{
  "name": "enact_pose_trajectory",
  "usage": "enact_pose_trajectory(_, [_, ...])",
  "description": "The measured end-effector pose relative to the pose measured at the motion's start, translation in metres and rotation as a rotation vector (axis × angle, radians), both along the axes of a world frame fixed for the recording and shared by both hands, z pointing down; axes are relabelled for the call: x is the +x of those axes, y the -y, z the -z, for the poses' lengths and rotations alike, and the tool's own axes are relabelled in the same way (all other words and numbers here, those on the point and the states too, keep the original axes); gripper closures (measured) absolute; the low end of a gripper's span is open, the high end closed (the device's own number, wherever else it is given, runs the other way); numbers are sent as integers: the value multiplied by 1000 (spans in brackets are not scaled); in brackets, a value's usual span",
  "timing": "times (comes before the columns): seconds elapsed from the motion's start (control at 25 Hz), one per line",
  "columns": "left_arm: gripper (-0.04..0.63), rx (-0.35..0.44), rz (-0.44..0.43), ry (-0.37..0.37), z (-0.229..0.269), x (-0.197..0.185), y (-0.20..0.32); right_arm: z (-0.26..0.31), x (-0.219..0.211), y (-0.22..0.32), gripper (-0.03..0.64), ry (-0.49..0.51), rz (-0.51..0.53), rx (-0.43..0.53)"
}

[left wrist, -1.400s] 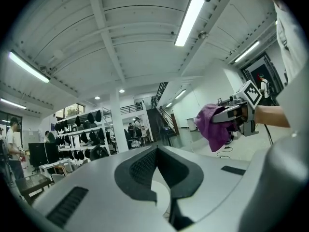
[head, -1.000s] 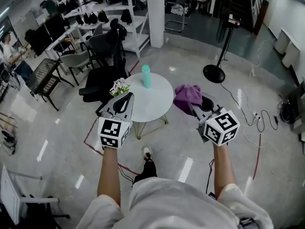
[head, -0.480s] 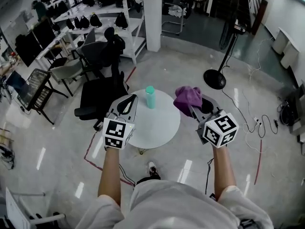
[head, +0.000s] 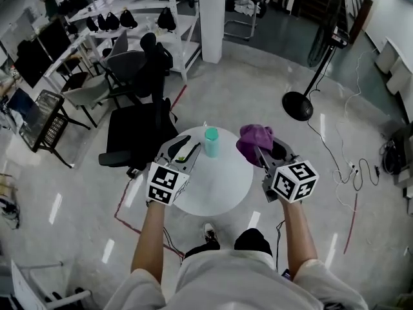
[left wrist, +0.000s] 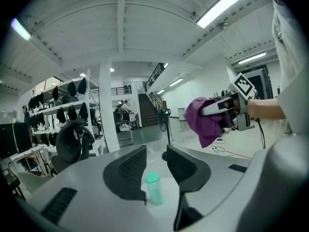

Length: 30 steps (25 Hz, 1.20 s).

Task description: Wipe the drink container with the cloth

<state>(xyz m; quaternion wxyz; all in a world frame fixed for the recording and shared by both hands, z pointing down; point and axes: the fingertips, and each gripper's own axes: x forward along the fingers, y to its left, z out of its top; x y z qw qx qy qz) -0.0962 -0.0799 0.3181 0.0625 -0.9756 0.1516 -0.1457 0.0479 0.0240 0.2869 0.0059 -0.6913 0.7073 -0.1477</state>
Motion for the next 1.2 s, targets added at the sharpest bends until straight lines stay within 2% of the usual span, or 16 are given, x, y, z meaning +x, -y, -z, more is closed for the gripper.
enact_pose_trajectory(0.2, [405,-28,-68,95,-48,33,22,-49,25,42,520,165,27,-51])
enact_pose_trajectory(0.4, [362,-86,-133,168,-97,70,40,-106,39,87,520,284,90,-115])
enact_pose_trajectory(0.56, [351,-109,-175,167,-120,91,61,-148,40,122,520,458,116,-127])
enact_pose_trajectory(0.64, [374,-123,-176,144,-127,97,72,-165,37,137,520,569,116,-116])
enact_pose_trajectory(0.72, [467,-132,-168,143,-136,103,82,-183,37,147,520,654,102,-114])
enact_pose_trajectory(0.76, [488,-133,-166,156,-143,106,86,-193,37,150,520,681,94,-119])
enact_pose_trajectory(1.04, [506,-151,-218,325,-193,117,90,-234,32,165,520,764,51,-143])
enact_pose_trajectory(1.2, [515,-191,-231,311,-197,119,91,-257,31,174,517,807,-9,-143])
